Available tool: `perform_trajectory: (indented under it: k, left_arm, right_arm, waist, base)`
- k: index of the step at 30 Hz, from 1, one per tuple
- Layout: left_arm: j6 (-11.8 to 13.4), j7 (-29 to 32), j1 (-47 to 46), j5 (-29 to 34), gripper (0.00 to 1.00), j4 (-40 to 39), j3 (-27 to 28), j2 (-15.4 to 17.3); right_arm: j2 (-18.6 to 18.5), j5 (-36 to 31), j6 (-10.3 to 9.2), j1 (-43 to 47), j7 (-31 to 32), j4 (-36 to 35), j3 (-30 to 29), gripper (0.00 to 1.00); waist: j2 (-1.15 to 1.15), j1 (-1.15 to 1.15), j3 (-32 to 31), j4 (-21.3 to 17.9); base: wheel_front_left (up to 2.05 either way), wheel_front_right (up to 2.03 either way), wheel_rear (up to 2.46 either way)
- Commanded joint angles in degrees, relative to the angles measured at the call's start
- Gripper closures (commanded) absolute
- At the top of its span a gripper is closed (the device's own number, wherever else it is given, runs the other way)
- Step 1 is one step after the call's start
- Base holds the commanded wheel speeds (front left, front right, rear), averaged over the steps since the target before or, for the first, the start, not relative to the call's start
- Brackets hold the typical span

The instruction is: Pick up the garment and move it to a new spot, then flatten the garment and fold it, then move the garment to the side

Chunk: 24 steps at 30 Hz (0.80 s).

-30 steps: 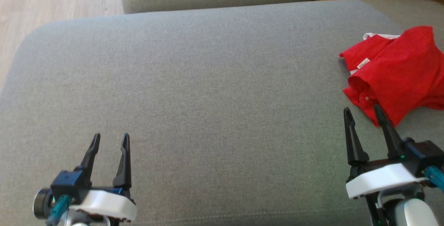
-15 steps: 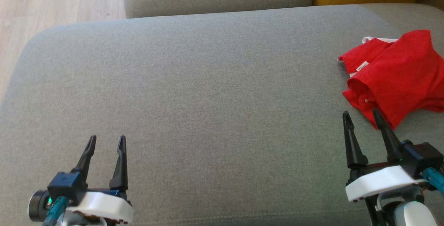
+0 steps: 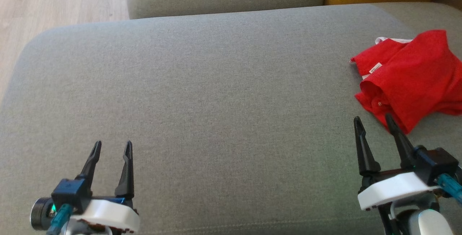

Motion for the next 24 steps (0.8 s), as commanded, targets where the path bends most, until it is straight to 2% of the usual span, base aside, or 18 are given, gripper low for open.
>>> perform_trajectory:
  k: [1,7,8,11,24]
  left_arm:
    - [0.35,-0.10,-2.83,-0.30,0.00,-1.85,1.56,1.10]
    - [0.35,0.19,-3.11,-0.06,0.00,-1.64,0.91,1.55]
    - [0.21,0.24,-0.09,0.00,1.00,0.35,-1.28,0.25]
    - [0.17,0.29,0.72,-0.22,1.00,2.88,-1.53,-0.47]
    - [-0.97,1.79,-0.61,-9.06,1.00,3.80,-0.25,-0.84]
  right_arm:
    - [-0.20,0.00,-0.04,-1.44,-0.14,-2.02,1.28,0.00]
    - [-0.20,0.43,-0.04,-1.33,-0.20,-2.06,1.45,0.00]
    - [0.00,0.07,0.00,0.00,-0.01,0.22,0.14,1.00]
    - [0.03,0.29,0.00,0.40,-0.04,2.94,0.45,1.00]
    - [-0.60,9.98,0.00,-0.71,-0.09,4.49,0.40,1.00]
  waist:
    - [0.00,0.00,-0.02,-0.02]
    - [0.00,0.00,-0.02,0.06]
    - [0.00,0.00,-0.02,0.04]
    - [0.00,0.00,-0.03,0.04]
    - [0.00,0.00,-0.28,0.14]
  base:
    - [0.00,0.00,0.00]
    - [0.00,0.00,0.00]
    - [0.00,0.00,0.00]
    - [0.00,0.00,0.00]
    - [0.00,0.00,0.00]
